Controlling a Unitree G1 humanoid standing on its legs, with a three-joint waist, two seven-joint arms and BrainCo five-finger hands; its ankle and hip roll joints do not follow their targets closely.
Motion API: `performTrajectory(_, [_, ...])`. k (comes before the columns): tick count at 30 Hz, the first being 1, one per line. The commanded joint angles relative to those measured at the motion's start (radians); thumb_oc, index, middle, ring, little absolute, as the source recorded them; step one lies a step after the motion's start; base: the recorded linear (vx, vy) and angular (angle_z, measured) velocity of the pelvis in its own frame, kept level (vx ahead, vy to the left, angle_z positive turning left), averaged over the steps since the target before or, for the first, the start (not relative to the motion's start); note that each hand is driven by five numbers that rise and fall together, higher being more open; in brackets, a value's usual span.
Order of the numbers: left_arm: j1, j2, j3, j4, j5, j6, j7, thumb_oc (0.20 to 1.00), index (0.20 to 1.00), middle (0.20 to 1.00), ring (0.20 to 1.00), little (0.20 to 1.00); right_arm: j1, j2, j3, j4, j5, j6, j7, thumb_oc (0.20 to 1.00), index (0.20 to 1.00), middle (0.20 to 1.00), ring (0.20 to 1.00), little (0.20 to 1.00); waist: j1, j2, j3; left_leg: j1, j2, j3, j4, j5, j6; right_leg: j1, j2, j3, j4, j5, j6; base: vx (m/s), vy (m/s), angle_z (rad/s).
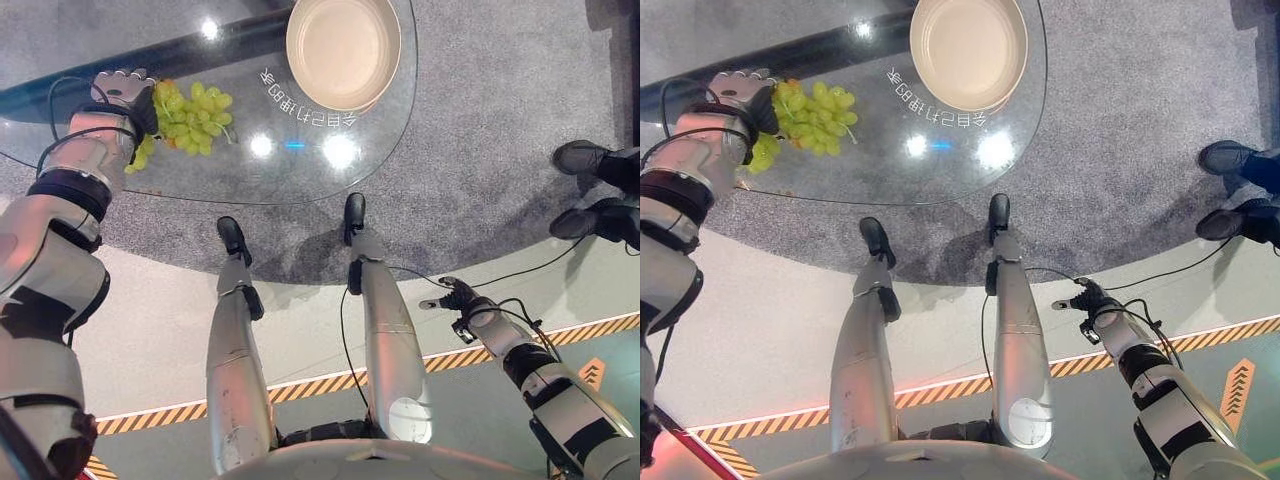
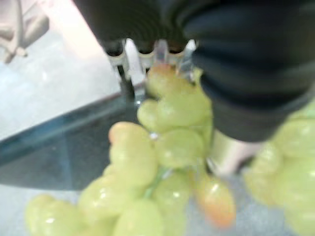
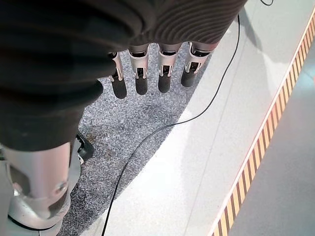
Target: Pick up fruits into the plate
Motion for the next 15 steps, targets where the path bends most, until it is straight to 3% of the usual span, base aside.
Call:
performTrajectory(1, [0.133,-0.066,0.051,0.001,-0.085,-0.060,-0.050,0.200,0.200,0.200,0.200,0.200,0.067,-0.082,-0.022,-0.021,-0.009,0.018,-0.012,1.000,1.000,1.000,1.000,1.000,-0.031,0.037,0.011,-0.020,-0.104,0.061,0.073,-0.146,0.040,0.053,0.124,-0.006,-0.048,-0.048,-0.013,-0.01,-0.053,-0.01])
performTrajectory(5, [0.164,-0.084,0.096,-0.005,-0.136,-0.083,-0.008,0.200,0.200,0.200,0.200,0.200,0.067,-0.082,-0.036,-0.041,-0.002,0.020,-0.022,1.000,1.000,1.000,1.000,1.000,-0.030,0.026,0.011,-0.016,-0.104,0.061,0.069,-0.149,0.041,0.057,0.129,-0.007,-0.052,-0.045,-0.011,-0.02,-0.028,0.00])
performTrajectory(6, [0.155,-0.084,0.105,-0.007,-0.143,-0.082,-0.001,0.200,0.200,0.200,0.200,0.200,0.055,-0.083,-0.041,-0.044,-0.001,0.022,-0.022,1.000,1.000,1.000,1.000,1.000,-0.032,0.023,0.011,-0.041,-0.105,0.072,0.057,-0.111,0.048,0.032,0.128,-0.009,-0.065,-0.010,-0.019,0.00,0.000,0.00])
performTrajectory(7, [0.173,-0.094,0.117,-0.006,-0.193,-0.084,0.015,0.200,0.200,0.200,0.200,0.200,0.064,-0.078,-0.038,-0.051,0.000,0.031,-0.025,1.000,1.000,1.000,1.000,1.000,-0.030,0.022,0.011,-0.011,-0.105,0.062,0.062,-0.146,0.042,0.062,0.130,-0.009,-0.057,-0.042,-0.011,-0.08,-0.028,0.00])
performTrajectory(8, [0.165,-0.096,0.127,-0.006,-0.200,-0.083,0.018,0.200,0.200,0.200,0.200,0.200,0.053,-0.078,-0.041,-0.052,0.000,0.032,-0.027,1.000,1.000,1.000,1.000,1.000,-0.031,0.020,0.011,-0.036,-0.105,0.073,0.053,-0.111,0.049,0.037,0.128,-0.011,-0.067,-0.010,-0.018,0.07,0.004,0.01])
performTrajectory(9, [0.184,-0.111,0.139,-0.003,-0.248,-0.080,0.038,0.200,0.200,0.200,0.200,0.200,0.059,-0.074,-0.035,-0.051,0.003,0.035,-0.026,1.000,1.000,1.000,1.000,1.000,-0.029,0.020,0.011,-0.011,-0.104,0.060,0.063,-0.146,0.042,0.061,0.131,-0.008,-0.055,-0.043,-0.011,0.00,0.000,0.00])
performTrajectory(12, [0.211,-0.138,0.191,-0.002,-0.340,-0.088,0.071,0.200,0.200,0.200,0.200,0.200,0.063,-0.062,-0.032,-0.059,0.002,0.037,-0.034,1.000,1.000,1.000,1.000,1.000,-0.027,0.014,0.011,-0.010,-0.105,0.058,0.062,-0.146,0.042,0.063,0.133,-0.008,-0.055,-0.043,-0.011,0.00,-0.013,0.00])
performTrajectory(13, [0.207,-0.140,0.211,-0.001,-0.366,-0.095,0.082,0.200,0.200,0.200,0.200,0.200,0.055,-0.060,-0.034,-0.064,0.005,0.037,-0.040,1.000,1.000,1.000,1.000,1.000,-0.028,0.010,0.011,-0.034,-0.105,0.069,0.052,-0.110,0.049,0.040,0.131,-0.011,-0.067,-0.010,-0.019,-0.08,-0.039,0.00])
performTrajectory(15, [0.225,-0.154,0.246,-0.004,-0.439,-0.107,0.104,0.200,0.200,0.200,0.200,0.200,0.059,-0.051,-0.031,-0.071,0.008,0.039,-0.053,1.000,1.000,1.000,1.000,1.000,-0.026,0.007,0.011,-0.032,-0.106,0.067,0.049,-0.109,0.049,0.042,0.133,-0.012,-0.067,-0.010,-0.019,-0.04,-0.017,0.00])
